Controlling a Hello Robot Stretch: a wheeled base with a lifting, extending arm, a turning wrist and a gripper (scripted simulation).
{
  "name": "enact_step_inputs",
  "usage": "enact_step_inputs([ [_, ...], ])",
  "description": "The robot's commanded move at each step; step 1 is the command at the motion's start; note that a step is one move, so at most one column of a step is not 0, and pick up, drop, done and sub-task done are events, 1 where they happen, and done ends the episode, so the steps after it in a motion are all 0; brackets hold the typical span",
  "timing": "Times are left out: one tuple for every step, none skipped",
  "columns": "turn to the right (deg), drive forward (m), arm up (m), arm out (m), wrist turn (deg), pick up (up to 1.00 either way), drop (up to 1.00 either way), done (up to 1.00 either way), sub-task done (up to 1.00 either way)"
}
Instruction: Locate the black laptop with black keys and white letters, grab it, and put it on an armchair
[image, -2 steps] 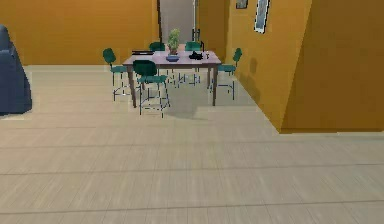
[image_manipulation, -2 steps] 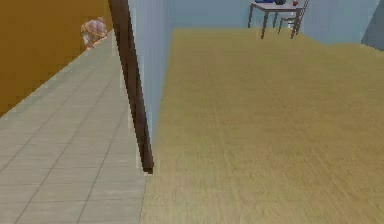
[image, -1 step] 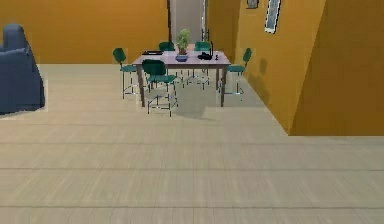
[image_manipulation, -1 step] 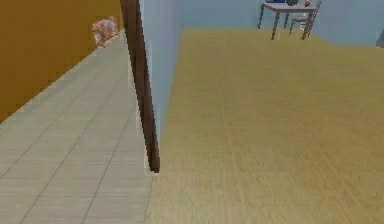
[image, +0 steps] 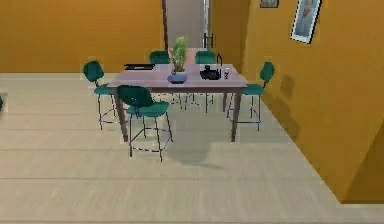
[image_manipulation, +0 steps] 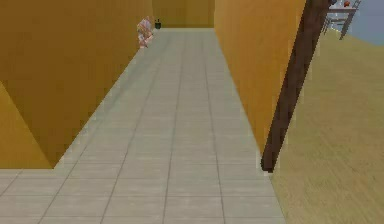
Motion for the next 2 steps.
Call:
enact_step_inputs([
  [0.0,1.00,0.00,0.00,0.0,0.00,0.00,0.00,0.00],
  [-9.0,0.00,0.00,0.00,0.0,0.00,0.00,0.00,0.00],
])
